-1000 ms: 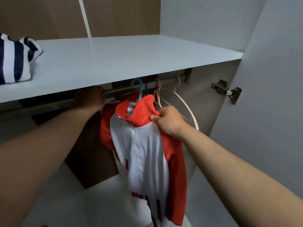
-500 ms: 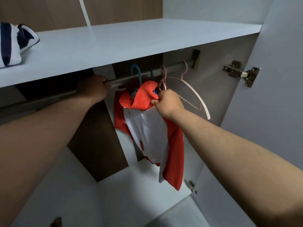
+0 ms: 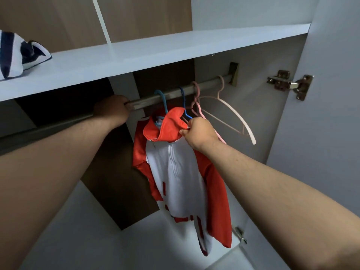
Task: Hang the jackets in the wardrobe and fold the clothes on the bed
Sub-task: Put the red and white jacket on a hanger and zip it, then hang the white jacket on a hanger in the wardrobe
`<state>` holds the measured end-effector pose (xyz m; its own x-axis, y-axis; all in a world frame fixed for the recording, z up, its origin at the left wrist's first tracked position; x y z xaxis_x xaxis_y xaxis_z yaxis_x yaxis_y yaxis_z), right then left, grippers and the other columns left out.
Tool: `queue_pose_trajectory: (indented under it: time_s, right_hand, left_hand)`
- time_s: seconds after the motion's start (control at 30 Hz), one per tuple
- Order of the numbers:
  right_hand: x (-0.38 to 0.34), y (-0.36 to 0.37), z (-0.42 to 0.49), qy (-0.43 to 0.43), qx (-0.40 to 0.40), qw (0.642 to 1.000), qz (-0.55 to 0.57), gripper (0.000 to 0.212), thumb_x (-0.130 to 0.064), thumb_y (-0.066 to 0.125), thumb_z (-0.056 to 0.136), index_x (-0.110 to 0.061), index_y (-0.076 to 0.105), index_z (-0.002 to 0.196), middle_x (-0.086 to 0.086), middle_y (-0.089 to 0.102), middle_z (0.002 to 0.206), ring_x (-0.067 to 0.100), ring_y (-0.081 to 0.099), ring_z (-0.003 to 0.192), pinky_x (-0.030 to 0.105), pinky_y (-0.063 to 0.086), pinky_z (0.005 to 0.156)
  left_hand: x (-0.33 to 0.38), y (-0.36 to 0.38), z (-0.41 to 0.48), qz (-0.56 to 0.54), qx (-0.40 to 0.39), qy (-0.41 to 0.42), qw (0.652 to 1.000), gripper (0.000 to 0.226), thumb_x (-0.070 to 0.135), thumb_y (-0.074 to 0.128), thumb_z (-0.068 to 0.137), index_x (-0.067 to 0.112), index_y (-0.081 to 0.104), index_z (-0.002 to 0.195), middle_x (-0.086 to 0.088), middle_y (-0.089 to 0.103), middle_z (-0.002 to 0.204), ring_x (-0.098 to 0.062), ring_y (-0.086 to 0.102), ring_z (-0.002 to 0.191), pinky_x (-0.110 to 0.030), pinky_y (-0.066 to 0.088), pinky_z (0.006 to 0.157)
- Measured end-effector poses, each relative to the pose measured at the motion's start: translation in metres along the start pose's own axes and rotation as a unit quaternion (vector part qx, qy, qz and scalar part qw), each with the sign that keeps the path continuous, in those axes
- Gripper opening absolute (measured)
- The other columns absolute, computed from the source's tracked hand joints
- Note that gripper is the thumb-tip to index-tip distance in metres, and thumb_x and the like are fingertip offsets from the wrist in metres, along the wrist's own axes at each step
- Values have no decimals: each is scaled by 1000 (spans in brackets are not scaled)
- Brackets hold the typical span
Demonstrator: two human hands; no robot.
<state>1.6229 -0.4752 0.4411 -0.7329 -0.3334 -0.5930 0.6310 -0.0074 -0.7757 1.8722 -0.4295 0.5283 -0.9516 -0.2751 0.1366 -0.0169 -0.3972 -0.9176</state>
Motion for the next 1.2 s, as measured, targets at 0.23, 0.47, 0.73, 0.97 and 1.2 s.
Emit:
queue_pose_trajectory:
  time_s: [0.23, 0.47, 0.73, 0.97, 1.2]
  right_hand:
    - [5, 10, -10, 1, -19, 1000, 23, 21, -37, 72, 85, -19, 62, 80, 8, 70, 96, 31, 64, 101, 28, 41, 72]
    - [24, -16, -50, -28, -68, 997, -19, 29, -40, 61, 89, -19, 65, 109, 4, 70, 110, 29, 63, 107, 33, 49, 82]
    - [29, -66, -94, -58, -81, 992, -77, 43, -31, 61, 89, -11, 56, 127, 11, 62, 128, 31, 56, 120, 40, 46, 99]
    - [67, -91, -132, -54, -72, 979, -183, 50, -29, 60, 87, -17, 52, 135, 6, 58, 133, 30, 54, 118, 38, 45, 98]
    - [119, -153, -210, 1, -29, 965, -260, 53, -27, 55, 90, -18, 45, 141, 5, 47, 147, 30, 43, 133, 39, 39, 100]
  left_hand:
    - [-2, 4, 2, -12, 8, -2, 1000, 23, 26, 50, 99, 21, 70, 108, -13, 67, 114, -36, 62, 105, -40, 48, 87]
    - [-5, 8, -3, 1, 19, 18, 1000, 24, 31, 45, 101, 20, 66, 105, -17, 68, 107, -39, 63, 100, -43, 46, 85]
    - [17, -9, -42, -137, 52, 9, 989, 32, 23, 57, 98, 2, 66, 121, -27, 62, 125, -42, 55, 122, -46, 39, 107]
    - [102, 27, -118, -197, -97, 212, 952, 55, 21, 83, 74, 11, 67, 126, -10, 66, 128, -26, 60, 120, -33, 39, 103]
    - [190, 45, -182, -118, -166, 306, 930, 71, 35, 75, 83, 25, 46, 147, 8, 37, 156, -10, 29, 147, -26, 20, 118]
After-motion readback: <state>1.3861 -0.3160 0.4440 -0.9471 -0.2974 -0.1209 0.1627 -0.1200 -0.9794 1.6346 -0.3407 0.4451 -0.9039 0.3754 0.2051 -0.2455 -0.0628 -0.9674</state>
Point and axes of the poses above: each hand's wrist, its own z-axis towards the middle knuckle, its own y-axis out of the palm, x = y × z, the point moved 4 cm from there along z, towards the middle knuckle
